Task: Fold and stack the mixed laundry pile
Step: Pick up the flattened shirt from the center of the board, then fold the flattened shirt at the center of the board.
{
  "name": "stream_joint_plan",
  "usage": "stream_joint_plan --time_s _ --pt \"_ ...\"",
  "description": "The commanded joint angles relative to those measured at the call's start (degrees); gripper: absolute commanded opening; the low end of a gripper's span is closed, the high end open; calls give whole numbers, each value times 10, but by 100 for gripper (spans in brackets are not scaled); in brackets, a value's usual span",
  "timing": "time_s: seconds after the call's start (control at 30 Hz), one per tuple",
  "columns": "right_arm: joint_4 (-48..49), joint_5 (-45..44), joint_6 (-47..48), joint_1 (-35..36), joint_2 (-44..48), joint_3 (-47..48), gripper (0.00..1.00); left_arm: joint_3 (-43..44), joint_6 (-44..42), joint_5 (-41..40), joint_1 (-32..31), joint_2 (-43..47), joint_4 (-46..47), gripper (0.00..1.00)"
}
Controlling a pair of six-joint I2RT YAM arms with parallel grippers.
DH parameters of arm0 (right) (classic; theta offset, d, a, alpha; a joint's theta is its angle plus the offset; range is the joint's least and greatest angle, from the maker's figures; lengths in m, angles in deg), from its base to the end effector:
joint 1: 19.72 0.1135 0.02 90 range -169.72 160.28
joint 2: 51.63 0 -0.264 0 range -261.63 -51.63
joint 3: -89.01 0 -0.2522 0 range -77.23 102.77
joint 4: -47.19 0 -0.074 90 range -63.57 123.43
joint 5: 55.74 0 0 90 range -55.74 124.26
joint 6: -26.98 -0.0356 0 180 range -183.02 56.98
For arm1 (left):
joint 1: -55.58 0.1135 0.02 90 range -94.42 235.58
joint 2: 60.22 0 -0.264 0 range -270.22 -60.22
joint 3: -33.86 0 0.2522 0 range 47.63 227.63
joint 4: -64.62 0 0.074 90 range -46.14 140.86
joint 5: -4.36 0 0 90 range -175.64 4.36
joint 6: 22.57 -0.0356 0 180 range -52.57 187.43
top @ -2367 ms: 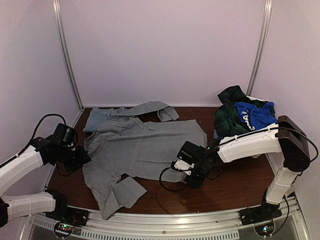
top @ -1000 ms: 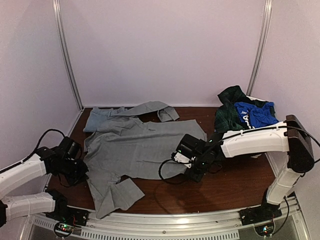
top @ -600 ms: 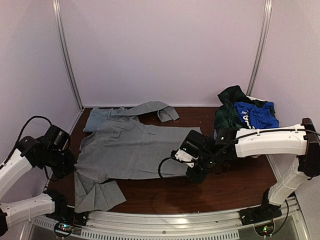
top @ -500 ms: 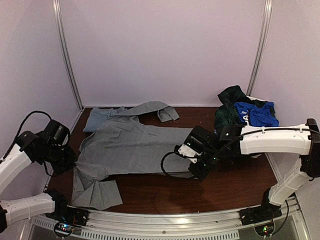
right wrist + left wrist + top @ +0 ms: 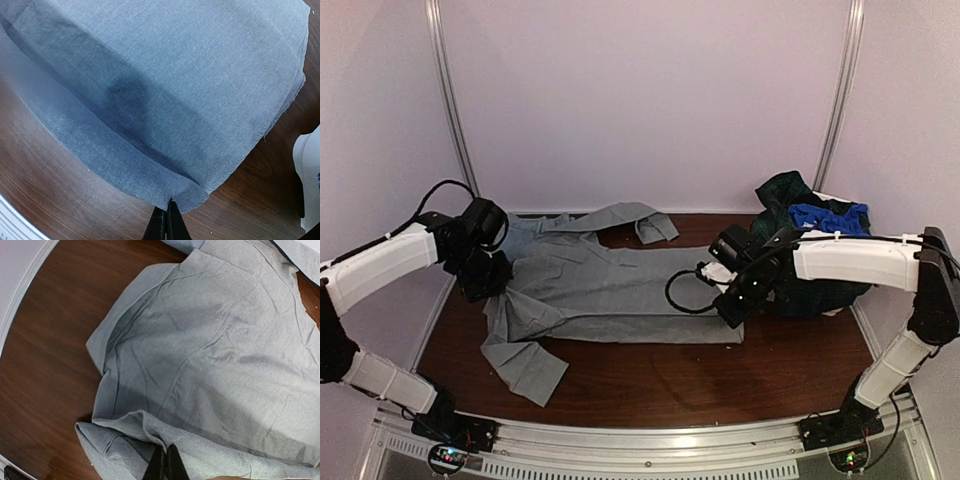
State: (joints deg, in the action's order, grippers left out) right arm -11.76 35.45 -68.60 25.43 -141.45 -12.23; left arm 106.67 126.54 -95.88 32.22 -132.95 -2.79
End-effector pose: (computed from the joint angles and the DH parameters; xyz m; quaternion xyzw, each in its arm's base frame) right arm 0.2140 0.2162 0.2261 -0.3350 0.9260 0.0836 0.1524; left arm 0.2190 -0.0877 0.2653 -0.3164 0.9241 -0.0632 0.2049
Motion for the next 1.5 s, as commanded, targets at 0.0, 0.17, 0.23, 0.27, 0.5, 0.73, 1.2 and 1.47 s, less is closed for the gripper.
stream_joint_plan --time_s 0.0,0.17,0.23,0.27,0.5,0.73,1.2,1.47 --pt "17 3 21 -24 -31 31 0 40 -47 8 -2 -80 71 0" --pt "31 -9 42 -46 -85 55 0 48 -60 11 4 -148 109 10" --pt "25 -27 47 -47 -113 68 0 53 -70 18 20 -166 113 11" --pt "21 -31 48 -48 -125 71 0 53 -79 26 30 -169 119 11" --pt "9 -69 27 -47 -116 64 47 -2 -167 63 151 -83 145 34" --pt "32 -18 14 -46 -71 78 54 -88 -189 146 228 -44 191 54" --pt "111 81 19 -37 -142 37 37 -194 -163 226 228 -130 321 30" --pt "113 80 16 -39 -163 23 37 -201 -134 166 239 -79 234 0"
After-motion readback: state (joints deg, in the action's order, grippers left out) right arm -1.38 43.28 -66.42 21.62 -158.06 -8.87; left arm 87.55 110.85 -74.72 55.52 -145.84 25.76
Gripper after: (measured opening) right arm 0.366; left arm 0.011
